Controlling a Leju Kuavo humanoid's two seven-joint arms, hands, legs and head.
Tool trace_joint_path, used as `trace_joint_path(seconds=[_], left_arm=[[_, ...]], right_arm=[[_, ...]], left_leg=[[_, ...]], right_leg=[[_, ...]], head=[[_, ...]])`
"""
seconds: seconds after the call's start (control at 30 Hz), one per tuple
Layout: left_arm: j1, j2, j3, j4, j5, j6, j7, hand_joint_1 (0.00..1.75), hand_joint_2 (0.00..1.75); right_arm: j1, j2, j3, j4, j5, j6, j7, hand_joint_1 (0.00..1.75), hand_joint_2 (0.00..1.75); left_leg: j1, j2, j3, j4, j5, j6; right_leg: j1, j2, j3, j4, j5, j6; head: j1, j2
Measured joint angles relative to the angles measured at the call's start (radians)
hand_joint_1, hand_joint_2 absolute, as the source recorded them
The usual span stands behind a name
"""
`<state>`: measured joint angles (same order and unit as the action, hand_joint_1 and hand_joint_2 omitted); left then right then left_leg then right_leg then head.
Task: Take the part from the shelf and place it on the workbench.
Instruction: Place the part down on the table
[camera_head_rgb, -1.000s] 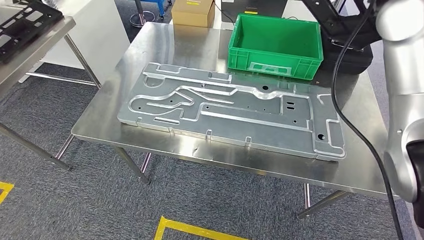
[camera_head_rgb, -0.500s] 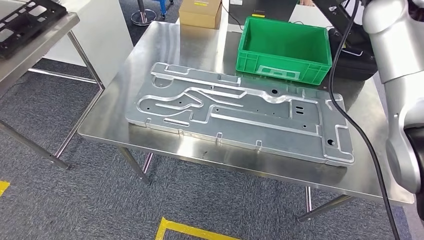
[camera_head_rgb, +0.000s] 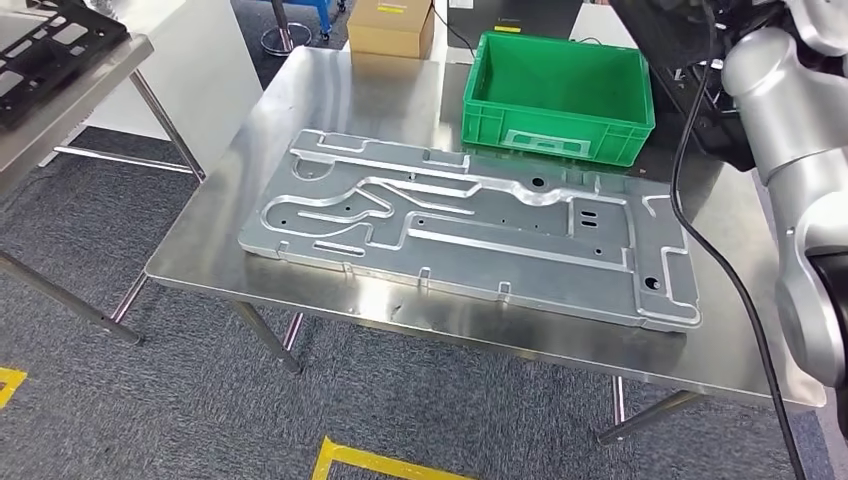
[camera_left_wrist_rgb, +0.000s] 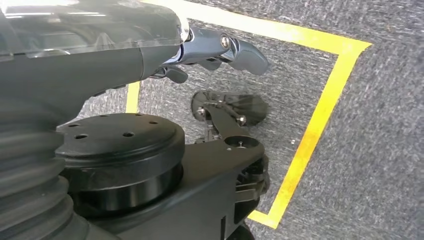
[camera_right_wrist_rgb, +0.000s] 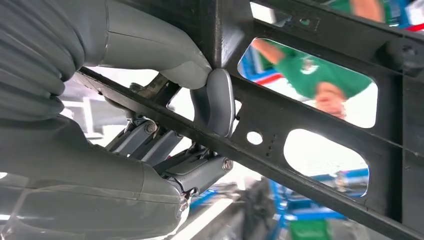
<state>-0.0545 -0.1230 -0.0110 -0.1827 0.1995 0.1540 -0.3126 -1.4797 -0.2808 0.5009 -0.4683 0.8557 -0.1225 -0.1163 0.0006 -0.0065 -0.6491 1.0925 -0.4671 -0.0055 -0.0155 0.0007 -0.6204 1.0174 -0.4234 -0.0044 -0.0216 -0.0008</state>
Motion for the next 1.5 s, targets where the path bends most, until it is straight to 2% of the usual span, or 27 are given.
trace_joint_path(seconds=[0.07,0.1,0.13,0.17,0.27,0.33,0.4,0.47,0.5,0.57,0.6,0.63,0.67,0.7,0.73,0.8,0.83,0.97,1.0,1.1,1.13,1.17,1.2,1.27,1.33,1.43,1.5], left_arm=[[0.0,0.0,0.001,0.0,-0.001,0.001,-0.005,0.0,1.75],[0.001,0.0,0.001,0.0,-0.002,0.001,-0.008,0.0,1.75],[0.001,0.0,0.001,0.0,-0.003,0.001,-0.01,0.0,1.75],[0.001,0.0,0.001,0.0,-0.005,0.001,-0.012,0.0,1.75],[-0.001,0.001,0.001,0.0,-0.012,0.0,-0.015,0.0,1.75],[-0.004,0.001,0.001,0.0,-0.016,-0.001,-0.015,0.0,1.75],[-0.006,0.001,0.001,0.0,-0.018,-0.003,-0.015,0.0,1.75],[-0.008,0.001,0.001,0.0,-0.019,-0.004,-0.016,0.0,1.75],[-0.01,0.001,0.001,0.0,-0.02,-0.005,-0.016,0.0,1.75],[-0.012,0.001,0.001,0.0,-0.021,-0.006,-0.018,0.0,1.75],[-0.012,0.001,0.001,0.0,-0.021,-0.006,-0.018,0.0,1.75],[-0.012,0.001,0.001,0.0,-0.022,-0.008,-0.019,0.0,1.75],[-0.012,0.0,0.001,0.0,-0.024,-0.01,-0.019,0.0,1.75],[-0.012,0.0,0.001,0.0,-0.027,-0.011,-0.019,0.0,1.75],[-0.012,0.0,0.0,0.0,-0.03,-0.013,-0.018,0.0,1.75],[-0.014,0.001,0.0,0.0,-0.037,-0.015,-0.015,0.0,1.75],[-0.016,0.001,0.0,0.0,-0.039,-0.015,-0.013,0.0,1.75],[-0.019,0.001,-0.001,0.0,-0.046,-0.017,-0.008,0.0,1.75],[-0.019,0.001,-0.002,0.0,-0.048,-0.017,-0.007,0.0,1.75],[-0.017,0.001,-0.002,0.0,-0.052,-0.017,-0.004,0.0,1.75],[-0.016,0.001,-0.002,0.0,-0.053,-0.017,-0.003,0.0,1.75],[-0.015,0.001,-0.003,0.0,-0.053,-0.017,-0.001,0.0,1.75],[-0.015,0.001,-0.003,0.0,-0.054,-0.017,0.0,0.0,1.75],[-0.016,0.001,-0.005,0.0,-0.055,-0.017,0.003,0.0,1.75],[-0.018,0.001,-0.007,0.0,-0.058,-0.017,0.004,0.0,1.75],[-0.019,0.0,-0.01,0.0,-0.062,-0.017,0.005,0.0,1.75],[-0.022,-0.002,-0.013,0.0,-0.064,-0.018,0.006,0.0,1.75]], right_arm=[[0.016,-0.002,-0.001,0.04,0.007,-0.017,0.015,1.75,1.75],[0.032,-0.003,-0.002,0.059,0.01,-0.023,0.024,1.75,1.75],[0.051,-0.005,-0.003,0.076,0.013,-0.027,0.034,1.75,1.75],[0.072,-0.007,-0.004,0.091,0.014,-0.031,0.044,1.75,1.75],[0.129,-0.013,-0.008,0.124,0.016,-0.052,0.067,1.75,1.75],[0.169,-0.016,-0.012,0.143,0.02,-0.067,0.078,1.75,1.75],[0.218,-0.018,-0.014,0.158,0.024,-0.079,0.086,1.75,1.75],[0.263,-0.018,-0.015,0.168,0.026,-0.088,0.089,1.75,1.75],[0.279,-0.017,-0.016,0.172,0.028,-0.089,0.09,1.75,1.75],[0.302,-0.018,-0.016,0.181,0.035,-0.089,0.091,1.75,1.75],[0.314,-0.018,-0.017,0.184,0.042,-0.088,0.092,1.75,1.75],[0.327,-0.018,-0.017,0.187,0.053,-0.088,0.092,1.75,1.75],[0.337,-0.016,-0.017,0.189,0.067,-0.088,0.093,1.75,1.75],[0.346,-0.014,-0.016,0.191,0.083,-0.088,0.093,1.75,1.75],[0.35,-0.011,-0.016,0.192,0.099,-0.086,0.094,1.75,1.75],[0.347,0.0,-0.016,0.192,0.127,-0.077,0.103,1.75,1.75],[0.344,0.008,-0.016,0.192,0.14,-0.07,0.108,1.75,1.75],[0.324,0.037,-0.014,0.192,0.177,-0.04,0.128,1.75,1.75],[0.319,0.043,-0.013,0.192,0.183,-0.036,0.131,1.75,1.75],[0.315,0.057,-0.01,0.193,0.193,-0.031,0.134,1.75,1.75],[0.315,0.061,-0.009,0.193,0.197,-0.029,0.137,1.75,1.75],[0.315,0.064,-0.007,0.193,0.202,-0.026,0.142,1.75,1.75],[0.314,0.067,-0.005,0.194,0.207,-0.022,0.145,1.75,1.75],[0.311,0.073,-0.002,0.194,0.219,-0.014,0.149,1.75,1.75],[0.307,0.077,0.004,0.195,0.229,-0.008,0.148,1.75,1.75],[0.305,0.083,0.012,0.197,0.235,-0.006,0.144,1.75,1.75],[0.304,0.087,0.014,0.198,0.236,-0.007,0.136,1.75,1.75]], left_leg=[[0.003,0.001,-0.059,0.131,-0.06,-0.005],[0.004,0.001,-0.086,0.187,-0.077,-0.006],[0.004,0.001,-0.1,0.213,-0.076,-0.006],[0.004,0.001,-0.095,0.196,-0.056,-0.004],[0.002,0.001,-0.009,0.001,0.037,0.01],[-0.001,0.0,0.024,-0.065,0.05,0.017],[-0.001,-0.001,0.031,-0.073,0.05,0.023],[0.002,0.001,0.039,-0.087,0.056,0.033],[0.003,0.001,0.042,-0.093,0.059,0.038],[0.003,0.002,0.043,-0.096,0.061,0.042],[0.003,0.001,0.043,-0.096,0.061,0.043],[0.004,0.0,0.044,-0.095,0.06,0.043],[0.004,-0.001,0.045,-0.094,0.058,0.042],[0.005,-0.002,0.045,-0.091,0.056,0.039],[0.006,-0.002,0.045,-0.086,0.053,0.035],[0.003,-0.002,0.041,-0.075,0.044,0.023],[0.001,-0.001,0.04,-0.071,0.041,0.017],[0.004,0.0,0.036,-0.051,0.023,-0.004],[0.006,0.0,0.021,-0.018,0.0,-0.009],[0.008,0.001,-0.067,0.177,-0.095,-0.017],[0.008,0.001,-0.087,0.221,-0.107,-0.017],[0.008,0.001,-0.087,0.224,-0.097,-0.015],[0.008,0.001,-0.069,0.189,-0.072,-0.012],[0.005,0.001,0.002,0.047,-0.008,0.002],[-0.001,0.002,0.049,-0.051,0.022,0.012],[-0.002,0.004,0.056,-0.074,0.03,0.023],[0.002,0.005,0.059,-0.086,0.04,0.034]], right_leg=[[0.0,0.0,0.002,0.0,-0.001,-0.006],[0.001,0.001,0.003,0.0,-0.002,-0.006],[0.001,0.002,0.005,0.001,-0.003,-0.007],[0.001,0.003,0.007,0.001,-0.005,-0.006],[0.003,0.007,0.01,0.005,-0.011,0.0],[0.005,0.008,0.011,0.004,-0.013,0.008],[0.006,0.008,0.014,0.0,-0.012,0.018],[0.003,0.007,0.007,0.018,-0.028,0.028],[0.002,0.006,-0.009,0.054,-0.05,0.032],[0.0,0.005,-0.07,0.18,-0.112,0.039],[-0.001,0.005,-0.102,0.242,-0.132,0.042],[-0.003,0.004,-0.121,0.275,-0.135,0.045],[-0.006,0.004,-0.122,0.269,-0.118,0.046],[-0.009,0.003,-0.103,0.224,-0.086,0.047],[-0.013,0.001,-0.071,0.154,-0.049,0.049],[-0.012,0.002,-0.018,0.043,-0.007,0.044],[-0.01,0.004,-0.008,0.02,-0.004,0.04],[-0.007,0.006,-0.004,0.015,-0.005,0.01],[-0.008,0.004,-0.003,0.013,-0.004,0.003],[-0.004,0.0,-0.005,0.013,-0.003,-0.006],[-0.002,0.0,-0.005,0.013,-0.003,-0.007],[-0.001,0.0,-0.004,0.014,-0.003,-0.007],[0.001,0.001,-0.003,0.014,-0.003,-0.007],[0.004,0.003,0.0,0.014,-0.004,-0.006],[0.007,0.003,-0.002,0.015,-0.003,0.0],[0.004,0.003,-0.004,0.012,0.0,0.017],[0.003,0.003,-0.019,0.044,-0.025,0.025]], head=[[0.0,0.0],[0.0,0.0],[0.0,0.0],[0.0,0.0],[0.0,0.0],[0.0,0.0],[0.0,0.0],[0.002,0.0],[0.003,0.0],[0.005,0.0],[0.005,0.0],[0.005,0.0],[0.005,0.0],[0.005,0.0],[0.005,0.0],[0.005,0.0],[0.004,0.0],[0.002,0.0],[0.001,0.0],[0.0,0.0],[0.0,0.0],[0.0,0.0],[0.0,0.0],[0.0,0.0],[0.001,0.0],[0.001,0.0],[0.002,0.0]])
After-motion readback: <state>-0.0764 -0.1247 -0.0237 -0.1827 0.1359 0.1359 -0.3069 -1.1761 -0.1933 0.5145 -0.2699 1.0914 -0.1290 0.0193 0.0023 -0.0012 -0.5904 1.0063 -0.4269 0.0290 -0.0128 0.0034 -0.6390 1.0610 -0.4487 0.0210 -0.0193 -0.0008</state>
